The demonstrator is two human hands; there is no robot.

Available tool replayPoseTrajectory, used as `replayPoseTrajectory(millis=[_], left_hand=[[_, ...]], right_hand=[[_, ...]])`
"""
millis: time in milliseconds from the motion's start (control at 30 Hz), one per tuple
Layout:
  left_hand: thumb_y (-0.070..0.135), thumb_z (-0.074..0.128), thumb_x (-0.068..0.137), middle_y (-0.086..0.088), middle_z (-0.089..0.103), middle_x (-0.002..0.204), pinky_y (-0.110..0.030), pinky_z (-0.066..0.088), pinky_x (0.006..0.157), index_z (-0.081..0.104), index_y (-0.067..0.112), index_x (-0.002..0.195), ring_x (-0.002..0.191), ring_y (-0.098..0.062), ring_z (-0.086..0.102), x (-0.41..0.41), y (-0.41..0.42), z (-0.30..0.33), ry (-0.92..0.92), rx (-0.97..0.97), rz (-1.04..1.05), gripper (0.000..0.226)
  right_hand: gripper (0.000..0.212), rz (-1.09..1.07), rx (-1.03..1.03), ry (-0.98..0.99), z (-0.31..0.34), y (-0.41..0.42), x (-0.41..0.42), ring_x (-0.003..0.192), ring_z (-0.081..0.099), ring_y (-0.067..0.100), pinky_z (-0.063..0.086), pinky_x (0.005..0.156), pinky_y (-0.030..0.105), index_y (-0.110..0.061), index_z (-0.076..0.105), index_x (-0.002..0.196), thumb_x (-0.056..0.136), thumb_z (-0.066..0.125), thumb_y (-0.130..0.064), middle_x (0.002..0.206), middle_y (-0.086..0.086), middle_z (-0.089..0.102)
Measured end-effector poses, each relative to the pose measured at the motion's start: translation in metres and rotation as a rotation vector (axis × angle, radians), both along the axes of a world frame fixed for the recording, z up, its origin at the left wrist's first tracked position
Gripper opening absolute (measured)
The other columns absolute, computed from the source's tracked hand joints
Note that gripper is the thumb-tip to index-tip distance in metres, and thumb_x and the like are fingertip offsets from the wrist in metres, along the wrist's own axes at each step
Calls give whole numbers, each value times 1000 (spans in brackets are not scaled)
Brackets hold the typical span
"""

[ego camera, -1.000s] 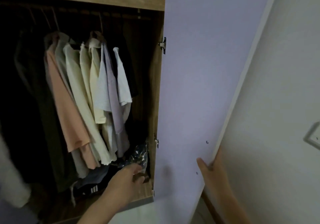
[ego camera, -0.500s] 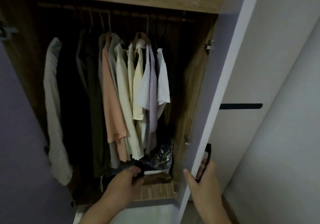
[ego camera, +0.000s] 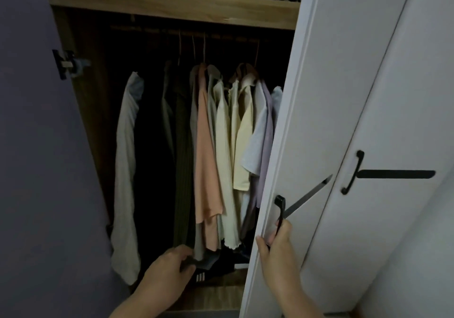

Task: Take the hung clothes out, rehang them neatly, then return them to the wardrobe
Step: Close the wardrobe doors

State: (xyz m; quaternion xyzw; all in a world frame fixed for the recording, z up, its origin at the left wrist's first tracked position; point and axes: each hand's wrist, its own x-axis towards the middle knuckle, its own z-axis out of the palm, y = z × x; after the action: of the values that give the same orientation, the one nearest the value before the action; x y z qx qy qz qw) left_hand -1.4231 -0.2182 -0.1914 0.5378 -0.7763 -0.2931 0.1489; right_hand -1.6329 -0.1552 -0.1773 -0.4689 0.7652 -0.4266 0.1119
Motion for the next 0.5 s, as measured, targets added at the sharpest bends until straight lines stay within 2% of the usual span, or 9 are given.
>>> replayPoseTrajectory(millis=[133, 233, 400, 500], left_hand=[[28, 54, 93, 5, 51, 126, -12, 38, 94, 45, 26, 129, 110, -5, 49, 17, -16, -6, 4, 14, 7, 37], [28, 54, 93, 5, 51, 125, -8, 36, 90, 44, 25, 129, 107, -3, 49, 25, -25, -8, -4, 8, 33, 38], [27, 55, 92, 7, 52, 122, 1, 31, 78, 47, 24, 127, 97, 1, 46, 31, -40, -11, -2, -8, 113, 36], [22, 56, 92, 1, 52, 126, -5, 32, 86, 49, 19, 126, 110, -5, 50, 31, -49, -9, 2, 8, 165, 35]], right_hand=[[41, -28, 0, 16, 1, -38, 17, 81, 58, 13, 44, 63, 19, -15, 27, 123, 93, 54, -23, 93, -4, 54], [37, -54, -9, 25, 1, -61, 25, 77, 55, 14, 47, 64, 26, -14, 28, 120, 93, 53, -22, 89, -4, 52], [28, -51, 16, 18, 4, -100, 31, 79, 61, 20, 55, 68, 38, -16, 28, 109, 94, 51, -21, 88, 3, 59], [27, 9, 44, 13, 5, -124, 29, 82, 61, 22, 54, 71, 39, -13, 28, 114, 95, 48, -18, 93, 8, 60]])
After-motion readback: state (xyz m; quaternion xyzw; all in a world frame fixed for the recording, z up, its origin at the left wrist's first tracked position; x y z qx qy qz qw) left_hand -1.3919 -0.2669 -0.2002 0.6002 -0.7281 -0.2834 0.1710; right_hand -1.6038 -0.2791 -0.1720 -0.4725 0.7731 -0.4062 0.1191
